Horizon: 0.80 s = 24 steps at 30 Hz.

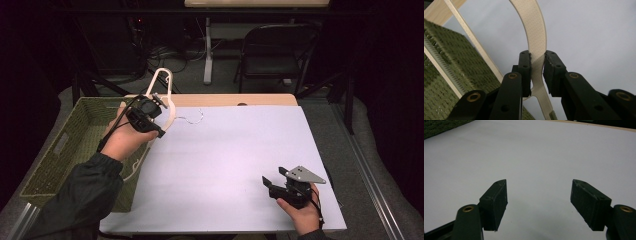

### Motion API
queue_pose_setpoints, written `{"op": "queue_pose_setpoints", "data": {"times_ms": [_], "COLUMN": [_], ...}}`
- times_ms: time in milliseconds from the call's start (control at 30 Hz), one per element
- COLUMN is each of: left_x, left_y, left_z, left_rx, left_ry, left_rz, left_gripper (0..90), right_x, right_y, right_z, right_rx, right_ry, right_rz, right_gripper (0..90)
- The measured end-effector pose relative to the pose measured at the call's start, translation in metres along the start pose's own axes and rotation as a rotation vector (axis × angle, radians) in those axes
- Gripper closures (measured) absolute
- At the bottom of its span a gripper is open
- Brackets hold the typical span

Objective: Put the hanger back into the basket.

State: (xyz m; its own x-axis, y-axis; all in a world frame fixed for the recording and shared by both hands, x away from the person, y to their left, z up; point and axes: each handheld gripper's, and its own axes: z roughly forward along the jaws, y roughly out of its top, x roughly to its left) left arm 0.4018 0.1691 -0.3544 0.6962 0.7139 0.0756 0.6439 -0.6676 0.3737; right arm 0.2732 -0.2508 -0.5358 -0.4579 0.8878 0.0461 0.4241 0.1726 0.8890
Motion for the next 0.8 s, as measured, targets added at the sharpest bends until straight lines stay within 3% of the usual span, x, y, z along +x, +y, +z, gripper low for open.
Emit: {"op": "queue_pose_setpoints", "data": {"times_ms": [433, 533, 600, 633, 800], "left_x": [0.044, 0.051, 0.056, 0.057, 0.064], "left_y": [-0.036, -0.043, -0.048, -0.05, -0.062], "left_z": [-0.007, -0.008, -0.008, -0.008, -0.007], "left_rx": [-0.055, -0.059, -0.068, -0.07, -0.095], "left_ry": [-0.013, -0.015, -0.023, -0.027, -0.043], "left_rz": [-0.177, -0.21, -0.229, -0.236, -0.268], "left_gripper": [76.4, 76.4, 76.4, 76.4, 76.4], "right_x": [0.001, 0.001, 0.001, 0.001, 0.002], "right_y": [0.001, 0.001, 0.002, 0.001, 0.001], "right_z": [0.002, 0.002, 0.001, 0.002, 0.002], "right_rx": [0.01, 0.004, 0.027, 0.005, 0.003], "right_ry": [0.007, 0.007, 0.009, 0.007, 0.004], "right_rz": [-0.007, -0.007, -0.009, -0.005, -0.003], "right_gripper": [29.6, 29.6, 29.6, 29.6, 29.6]}}
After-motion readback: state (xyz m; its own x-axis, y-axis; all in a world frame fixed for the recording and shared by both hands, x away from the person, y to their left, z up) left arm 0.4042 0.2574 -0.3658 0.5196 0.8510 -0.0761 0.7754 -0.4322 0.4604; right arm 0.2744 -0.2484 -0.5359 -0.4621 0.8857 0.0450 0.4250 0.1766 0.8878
